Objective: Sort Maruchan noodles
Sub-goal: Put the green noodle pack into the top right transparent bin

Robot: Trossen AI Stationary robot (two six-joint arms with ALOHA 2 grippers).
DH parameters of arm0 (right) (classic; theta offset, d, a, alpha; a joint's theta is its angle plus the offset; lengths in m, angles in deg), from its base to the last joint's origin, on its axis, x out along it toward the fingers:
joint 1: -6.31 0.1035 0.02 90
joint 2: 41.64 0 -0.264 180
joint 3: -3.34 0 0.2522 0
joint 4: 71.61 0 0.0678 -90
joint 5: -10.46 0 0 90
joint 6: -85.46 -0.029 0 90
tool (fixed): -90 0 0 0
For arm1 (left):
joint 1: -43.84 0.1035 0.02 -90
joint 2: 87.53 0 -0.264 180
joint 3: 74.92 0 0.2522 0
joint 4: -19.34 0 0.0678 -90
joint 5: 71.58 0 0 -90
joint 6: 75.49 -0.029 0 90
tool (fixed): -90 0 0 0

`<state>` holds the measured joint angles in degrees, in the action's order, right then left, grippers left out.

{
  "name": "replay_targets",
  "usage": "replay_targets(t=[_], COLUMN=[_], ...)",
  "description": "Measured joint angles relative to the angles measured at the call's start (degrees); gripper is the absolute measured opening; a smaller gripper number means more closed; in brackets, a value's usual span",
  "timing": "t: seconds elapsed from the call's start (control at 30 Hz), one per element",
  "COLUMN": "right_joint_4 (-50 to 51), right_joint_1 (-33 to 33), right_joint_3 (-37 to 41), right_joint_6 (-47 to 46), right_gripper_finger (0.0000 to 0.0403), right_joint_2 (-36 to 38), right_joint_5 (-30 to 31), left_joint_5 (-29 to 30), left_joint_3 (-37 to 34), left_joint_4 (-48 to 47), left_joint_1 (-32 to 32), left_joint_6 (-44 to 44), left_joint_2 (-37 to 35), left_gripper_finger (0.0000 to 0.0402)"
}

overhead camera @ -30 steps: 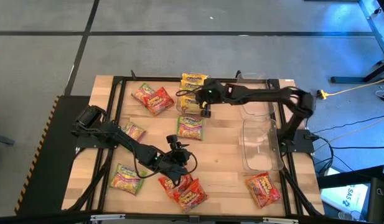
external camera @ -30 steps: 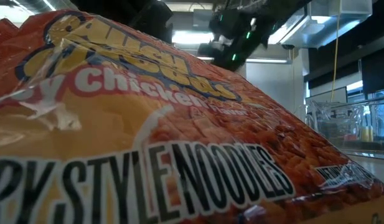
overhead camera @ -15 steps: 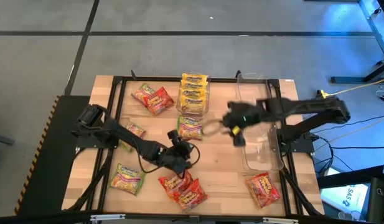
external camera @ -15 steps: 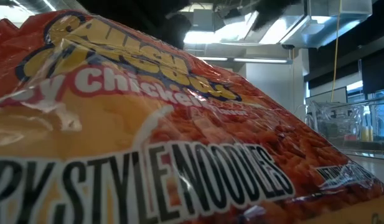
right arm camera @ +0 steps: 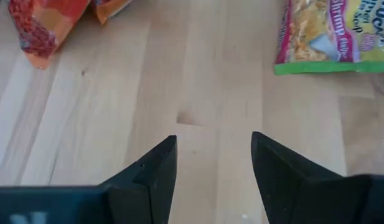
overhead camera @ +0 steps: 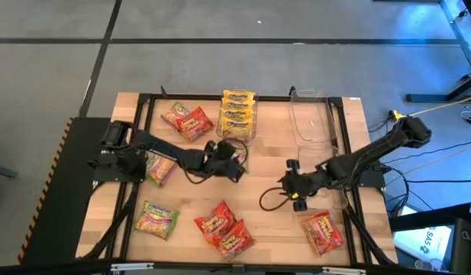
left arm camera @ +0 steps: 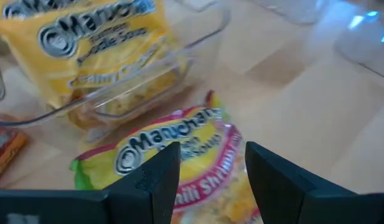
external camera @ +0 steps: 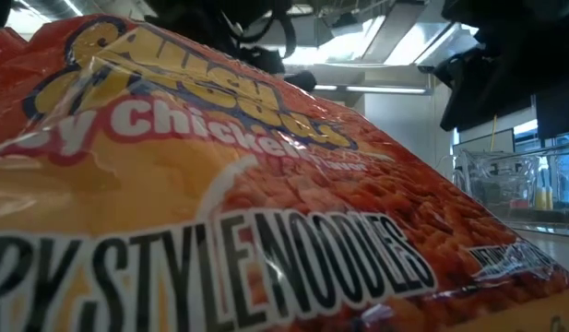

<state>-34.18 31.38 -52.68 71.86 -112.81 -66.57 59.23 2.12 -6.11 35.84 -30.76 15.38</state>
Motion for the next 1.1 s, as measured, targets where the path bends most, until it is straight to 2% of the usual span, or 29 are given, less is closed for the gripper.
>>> replay_targets(t=[0.27, 0.4, 0.57, 0.73, 0.83, 0.93, 1.03, 1.1], right_joint_4=[-1.86, -5.02, -9.84, -15.80, -17.72, -17.94, -18.19, -18.84], right_joint_1=[0.08, 0.08, 0.03, 0.03, 0.03, -1.01, -4.73, -7.98], right_joint_3=[0.35, 0.35, 0.32, 0.30, 0.30, 0.27, 0.26, 0.27], right_joint_6=[2.88, 3.64, 5.67, 4.83, 3.14, -0.34, -4.95, -6.72], right_gripper_finger=[0.0175, 0.0175, 0.0175, 0.0175, 0.0175, 0.0182, 0.0208, 0.0232], right_joint_2=[0.04, 0.04, 0.04, 0.07, 0.07, -0.40, -1.67, -3.35], right_joint_5=[2.06, 2.96, 3.22, 8.48, 11.93, 13.77, 10.45, 5.41], left_joint_5=[-7.09, -10.56, -15.46, -20.00, -17.19, -12.75, -10.48, -10.25], left_joint_3=[-0.01, 0.09, 0.09, -0.01, -0.04, 0.15, 0.26, 0.26], left_joint_4=[-0.06, 2.54, 4.80, 10.78, 12.62, 11.24, 7.90, 5.87], left_joint_1=[3.05, 1.81, -1.55, -5.51, -7.72, -9.56, -11.50, -12.64], left_joint_6=[1.09, -4.86, -17.11, -25.70, -30.05, -29.75, -27.10, -25.37], left_joint_2=[5.12, 5.90, 5.88, 6.06, 5.93, 3.37, 0.51, -0.16], left_gripper_finger=[0.0174, 0.0174, 0.0174, 0.0174, 0.0174, 0.0174, 0.0174, 0.0174])
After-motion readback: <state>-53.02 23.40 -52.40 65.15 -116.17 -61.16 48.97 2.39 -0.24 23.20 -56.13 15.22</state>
